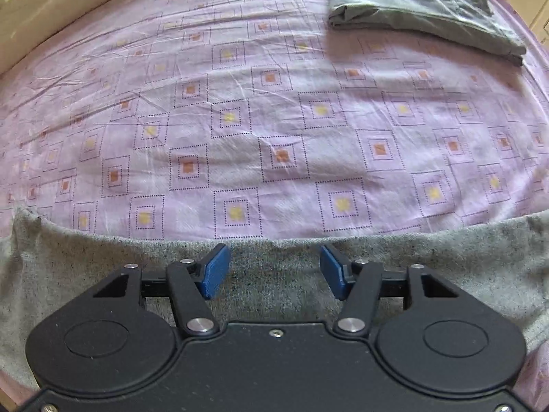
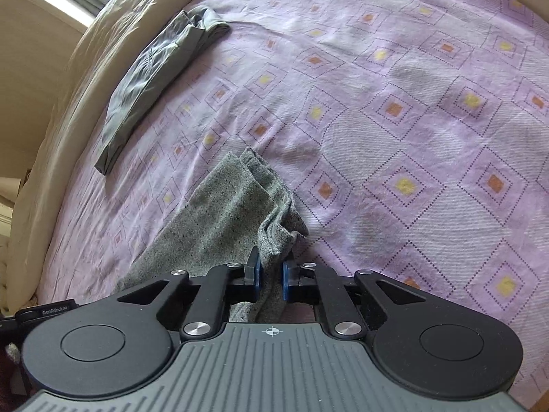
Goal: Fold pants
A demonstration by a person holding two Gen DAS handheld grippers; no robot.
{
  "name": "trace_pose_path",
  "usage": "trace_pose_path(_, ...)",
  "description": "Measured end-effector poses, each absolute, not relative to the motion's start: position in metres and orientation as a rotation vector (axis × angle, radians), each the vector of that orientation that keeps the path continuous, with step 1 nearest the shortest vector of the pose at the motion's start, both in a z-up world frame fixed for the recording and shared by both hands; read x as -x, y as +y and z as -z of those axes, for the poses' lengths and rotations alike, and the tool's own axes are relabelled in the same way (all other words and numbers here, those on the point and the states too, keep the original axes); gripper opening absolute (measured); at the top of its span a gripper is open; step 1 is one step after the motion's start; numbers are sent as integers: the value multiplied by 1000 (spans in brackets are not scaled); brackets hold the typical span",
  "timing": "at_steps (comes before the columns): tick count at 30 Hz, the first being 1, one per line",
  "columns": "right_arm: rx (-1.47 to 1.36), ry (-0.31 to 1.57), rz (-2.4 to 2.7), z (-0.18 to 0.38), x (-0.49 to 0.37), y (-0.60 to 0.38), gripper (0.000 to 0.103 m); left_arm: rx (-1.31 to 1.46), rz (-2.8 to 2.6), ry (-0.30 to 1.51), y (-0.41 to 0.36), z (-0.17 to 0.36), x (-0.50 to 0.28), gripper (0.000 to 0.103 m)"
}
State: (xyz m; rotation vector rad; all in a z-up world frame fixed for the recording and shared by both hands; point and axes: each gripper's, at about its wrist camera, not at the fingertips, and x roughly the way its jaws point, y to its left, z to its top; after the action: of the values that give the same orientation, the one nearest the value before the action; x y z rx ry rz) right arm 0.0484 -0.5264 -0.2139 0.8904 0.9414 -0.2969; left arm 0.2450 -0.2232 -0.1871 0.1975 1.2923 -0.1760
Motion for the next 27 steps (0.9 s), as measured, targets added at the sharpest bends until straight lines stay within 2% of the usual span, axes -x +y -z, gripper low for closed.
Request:
trace_pose_path(4,-866,928,292,206,-50,-522,11,-172,254,1336,-215,184,-205,63)
trace_pose_path(9,-820,923,310,199,-54,-515,11,-267,296,1432,-217,217,-159,63)
trace_pose_path(12,-781,906,321,189,-55,-506,11,-307,343,1383,-218,216,-142,64)
trace_pose_path(19,-575,810,266,131,-67,-459,11,-185,372,1344,-165,192,-156,64)
trace_pose_path(27,-255,677,0,46,-83,-319,11,-88,318,1294,-67,179,-195,64)
